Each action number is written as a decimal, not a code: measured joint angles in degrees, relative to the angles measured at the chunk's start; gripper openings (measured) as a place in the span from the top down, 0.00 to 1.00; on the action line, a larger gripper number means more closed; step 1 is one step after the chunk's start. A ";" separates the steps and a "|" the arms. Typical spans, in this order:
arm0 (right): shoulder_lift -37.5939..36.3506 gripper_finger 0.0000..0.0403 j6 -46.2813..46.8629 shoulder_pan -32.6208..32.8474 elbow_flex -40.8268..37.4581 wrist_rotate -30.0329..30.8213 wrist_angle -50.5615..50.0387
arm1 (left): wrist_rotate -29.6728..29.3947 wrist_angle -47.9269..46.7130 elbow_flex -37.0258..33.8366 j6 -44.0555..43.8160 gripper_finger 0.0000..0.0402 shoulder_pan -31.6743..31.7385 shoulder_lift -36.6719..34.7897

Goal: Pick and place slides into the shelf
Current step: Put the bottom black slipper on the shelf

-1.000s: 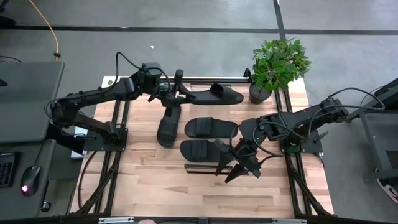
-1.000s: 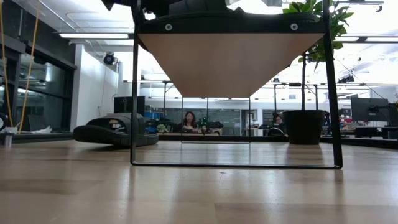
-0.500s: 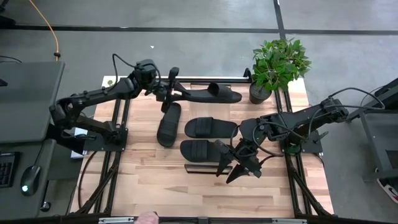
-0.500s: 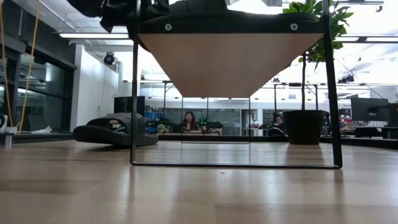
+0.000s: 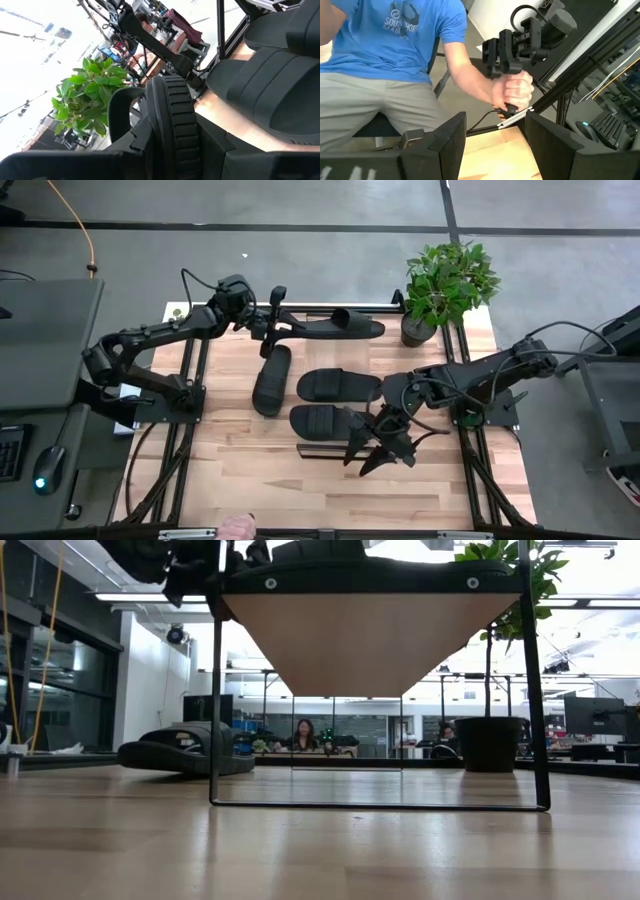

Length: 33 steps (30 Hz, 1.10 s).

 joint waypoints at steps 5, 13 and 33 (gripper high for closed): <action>1.71 0.52 -1.10 -0.02 0.00 0.03 1.27 | 0.40 2.23 0.00 -0.09 0.77 0.06 2.72; 1.76 0.52 -1.07 -0.84 0.00 0.21 -0.25 | 8.92 4.18 0.02 -0.90 0.77 3.90 5.22; 1.19 0.52 9.98 -6.30 0.00 8.56 4.00 | -2.66 4.10 0.04 -16.14 0.77 3.98 5.20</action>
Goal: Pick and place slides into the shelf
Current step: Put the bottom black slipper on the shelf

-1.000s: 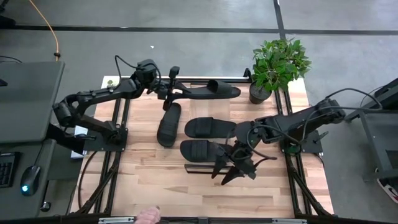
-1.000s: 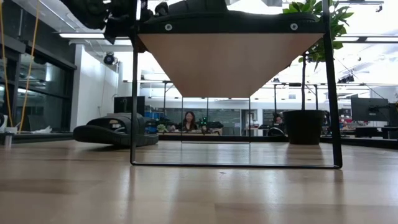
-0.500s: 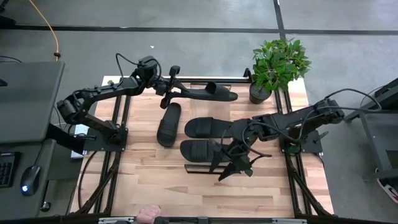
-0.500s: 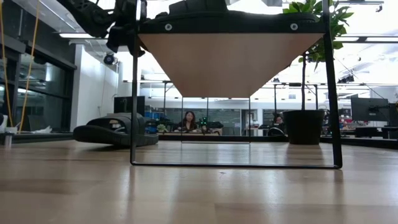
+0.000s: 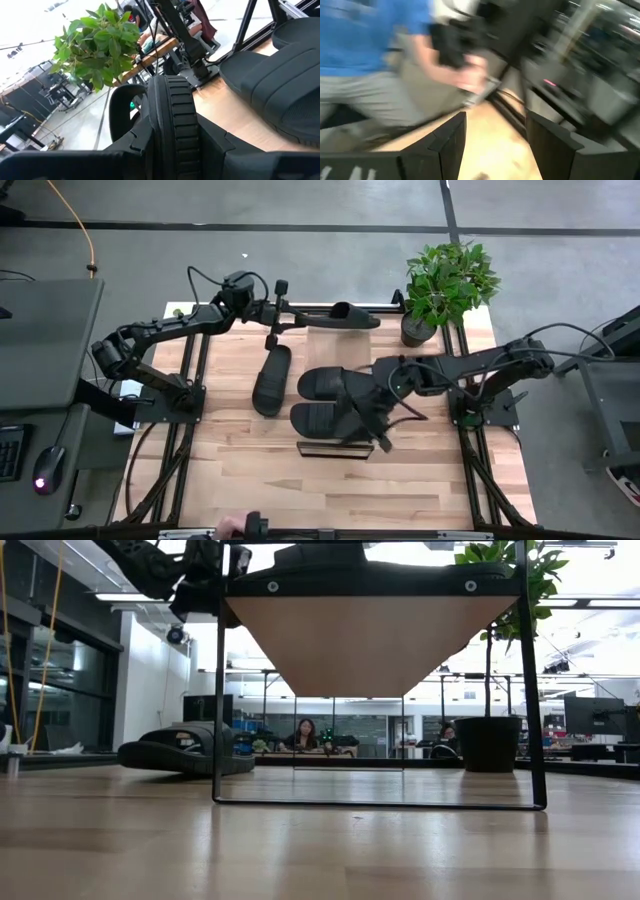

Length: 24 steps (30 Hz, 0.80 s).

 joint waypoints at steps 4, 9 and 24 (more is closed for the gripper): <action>-0.62 0.52 2.43 -1.90 0.00 10.55 -0.75 | 1.04 -0.24 0.00 0.03 0.77 0.06 0.00; -2.47 0.52 6.04 -5.40 0.00 15.95 -1.88 | 0.71 -0.58 0.02 -0.87 0.77 0.07 0.00; -3.80 0.52 8.50 -14.58 0.02 9.55 -3.00 | -1.39 -1.16 0.04 2.23 0.77 0.04 0.61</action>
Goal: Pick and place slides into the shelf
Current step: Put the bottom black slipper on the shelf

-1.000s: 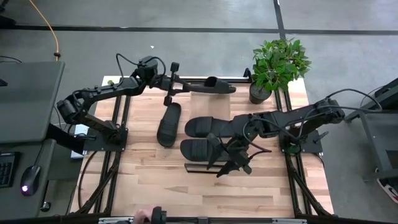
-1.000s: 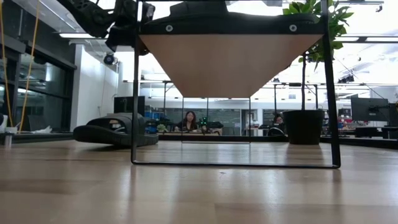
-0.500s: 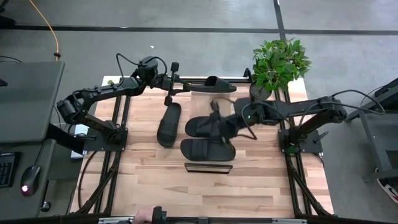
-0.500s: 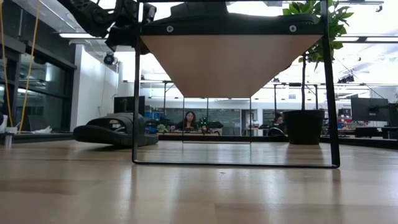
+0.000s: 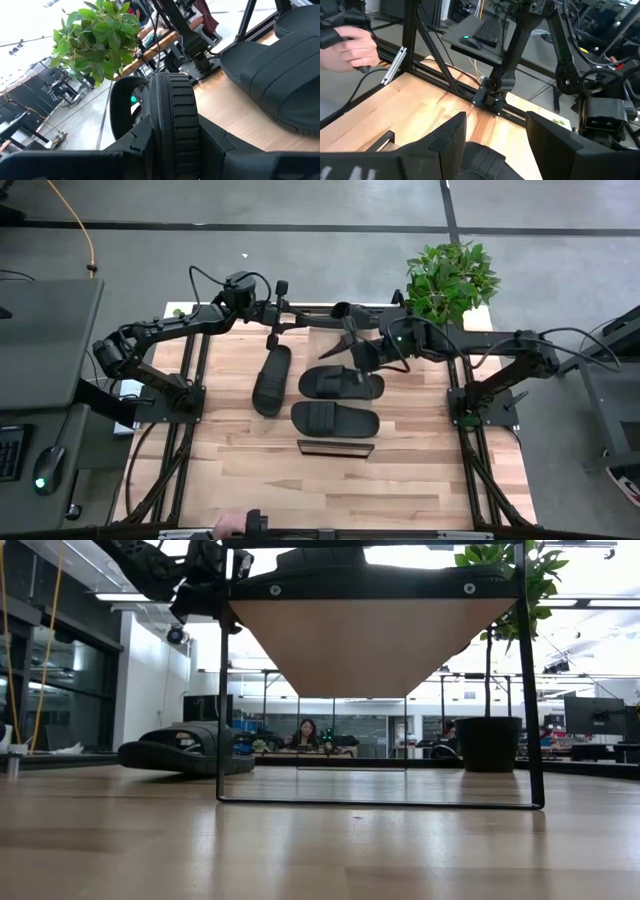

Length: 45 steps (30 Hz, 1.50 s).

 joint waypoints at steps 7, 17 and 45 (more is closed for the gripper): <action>0.00 0.52 -0.21 -2.20 0.00 -1.54 -0.48 | -0.09 -0.41 0.00 -0.51 0.77 0.00 0.00; 0.00 0.52 -1.46 -2.55 0.00 -2.69 -0.65 | 0.02 -2.38 0.00 -0.58 0.77 0.00 0.00; 0.02 0.52 -2.54 -2.55 -0.04 -4.66 -1.07 | 14.07 3.40 -0.02 12.12 0.77 -0.07 2.44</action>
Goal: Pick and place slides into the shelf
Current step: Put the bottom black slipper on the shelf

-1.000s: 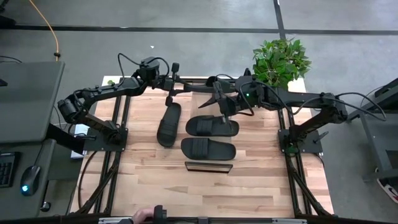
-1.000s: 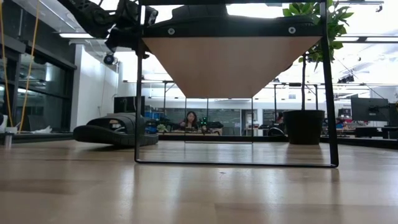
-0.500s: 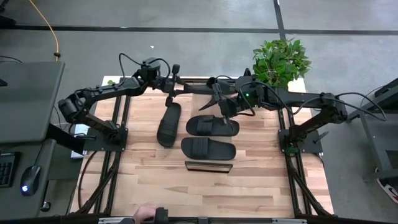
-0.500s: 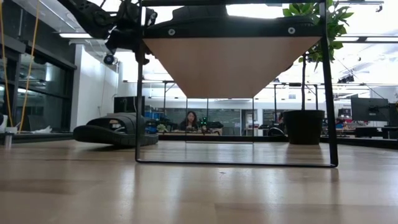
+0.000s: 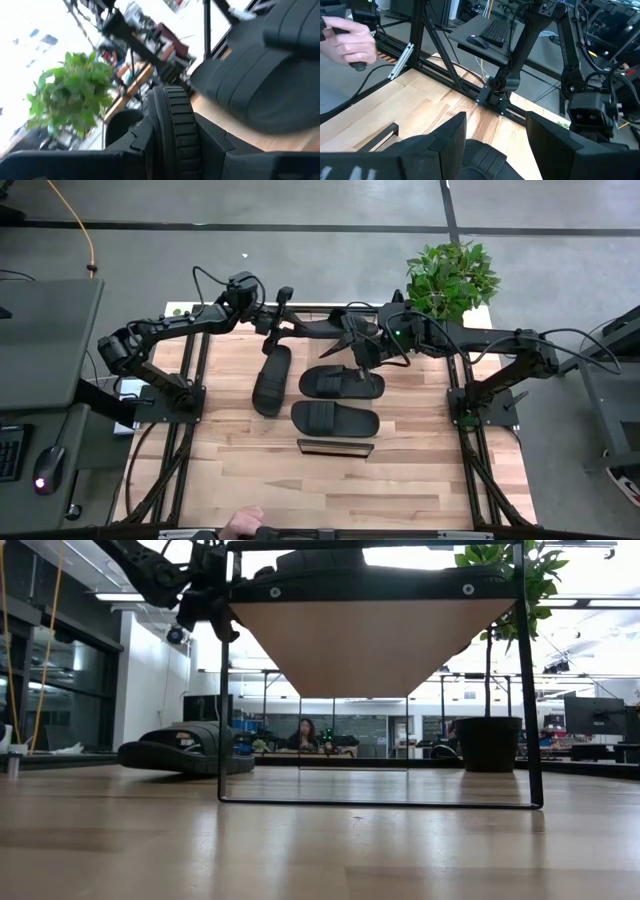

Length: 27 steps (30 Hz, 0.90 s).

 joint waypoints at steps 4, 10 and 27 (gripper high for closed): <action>0.00 0.52 -0.02 0.00 0.00 0.00 0.02 | 0.66 1.27 0.00 -0.63 0.77 -0.07 -0.01; 0.00 0.52 0.00 0.00 0.00 0.00 0.02 | 0.76 1.71 0.00 0.04 0.77 0.00 0.00; 0.02 0.52 1.53 0.04 0.00 0.02 -1.04 | 7.16 17.40 2.28 -3.84 0.77 0.70 9.99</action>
